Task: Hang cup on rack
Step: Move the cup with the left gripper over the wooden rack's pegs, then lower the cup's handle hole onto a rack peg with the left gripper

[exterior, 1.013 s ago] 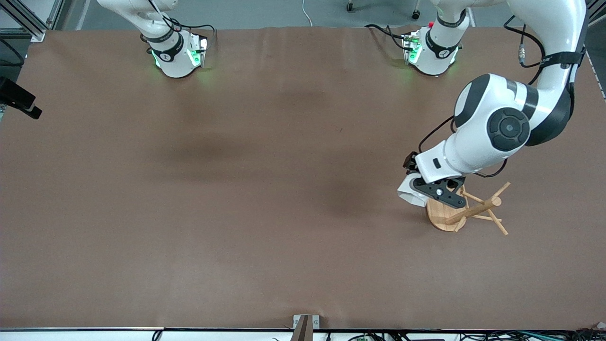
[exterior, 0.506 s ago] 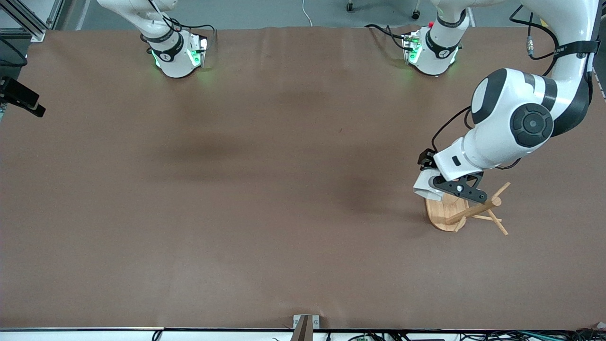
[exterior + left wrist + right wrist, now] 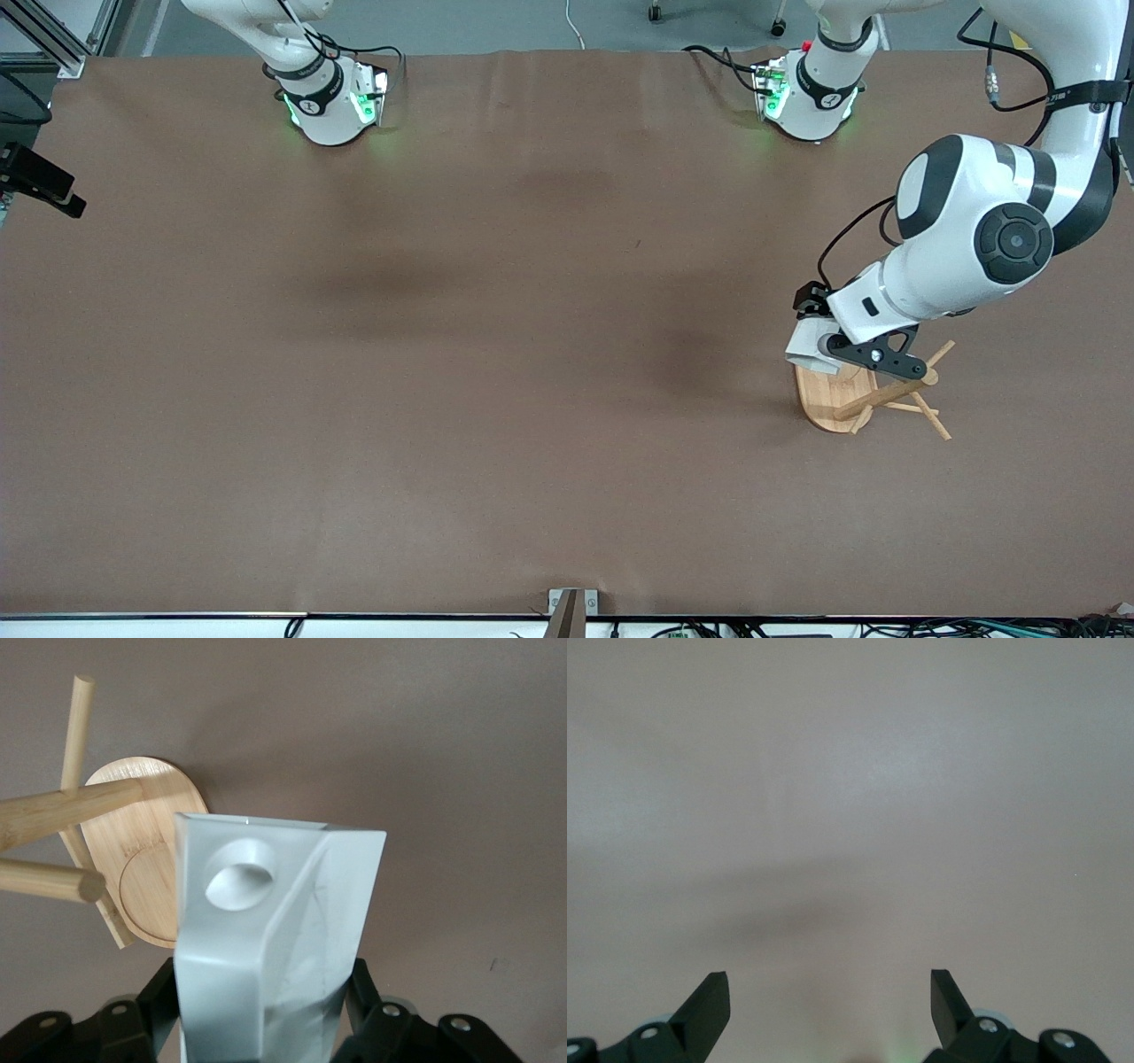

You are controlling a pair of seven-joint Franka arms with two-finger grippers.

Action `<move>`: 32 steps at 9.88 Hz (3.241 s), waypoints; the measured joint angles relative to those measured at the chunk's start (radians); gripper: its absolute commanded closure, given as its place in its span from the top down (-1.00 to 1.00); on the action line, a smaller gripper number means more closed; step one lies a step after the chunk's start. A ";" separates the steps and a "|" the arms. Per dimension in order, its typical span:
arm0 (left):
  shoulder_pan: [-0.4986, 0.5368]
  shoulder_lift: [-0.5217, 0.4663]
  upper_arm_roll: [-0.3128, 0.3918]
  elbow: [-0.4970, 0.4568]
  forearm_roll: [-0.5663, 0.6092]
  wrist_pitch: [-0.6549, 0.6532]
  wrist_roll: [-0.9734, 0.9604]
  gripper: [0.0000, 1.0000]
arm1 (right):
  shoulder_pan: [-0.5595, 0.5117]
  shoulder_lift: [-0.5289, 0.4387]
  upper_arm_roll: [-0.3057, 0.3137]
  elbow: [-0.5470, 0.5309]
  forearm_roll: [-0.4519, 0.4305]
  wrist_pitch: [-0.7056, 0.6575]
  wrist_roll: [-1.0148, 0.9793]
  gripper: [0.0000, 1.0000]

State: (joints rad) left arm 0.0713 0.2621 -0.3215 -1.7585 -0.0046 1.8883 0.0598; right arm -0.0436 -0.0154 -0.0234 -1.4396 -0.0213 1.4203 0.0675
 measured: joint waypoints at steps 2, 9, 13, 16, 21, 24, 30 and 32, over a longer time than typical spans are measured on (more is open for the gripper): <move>0.003 0.001 0.010 -0.001 0.000 0.001 0.003 -0.98 | -0.001 0.000 0.000 0.000 0.000 -0.001 0.000 1.00; 0.021 0.008 0.014 0.008 0.000 0.014 0.018 -0.98 | -0.002 0.001 -0.001 0.000 0.000 -0.007 0.000 1.00; 0.040 0.029 0.016 0.032 -0.001 0.020 0.018 -0.98 | -0.003 0.001 -0.001 0.000 0.000 -0.009 0.000 1.00; 0.050 0.041 0.020 0.050 -0.001 0.020 0.018 -0.96 | -0.003 0.001 -0.001 0.000 0.000 -0.009 0.000 1.00; 0.052 0.056 0.058 0.055 -0.002 0.020 0.019 -0.72 | -0.003 0.001 -0.002 0.000 0.000 -0.009 0.000 1.00; 0.052 0.059 0.059 0.055 -0.002 0.042 0.019 1.00 | -0.003 0.001 -0.002 0.000 0.000 -0.010 0.000 1.00; 0.043 0.056 0.058 0.074 -0.003 0.047 0.018 1.00 | -0.004 0.001 -0.003 0.000 0.000 -0.013 0.000 1.00; 0.038 0.017 0.057 0.102 -0.003 0.027 -0.020 1.00 | -0.004 0.002 -0.003 0.000 0.000 -0.015 0.000 1.00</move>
State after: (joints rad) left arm 0.1089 0.2793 -0.2647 -1.6570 -0.0081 1.9156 0.0395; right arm -0.0475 -0.0136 -0.0262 -1.4396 -0.0213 1.4048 0.0673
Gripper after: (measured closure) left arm 0.000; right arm 0.000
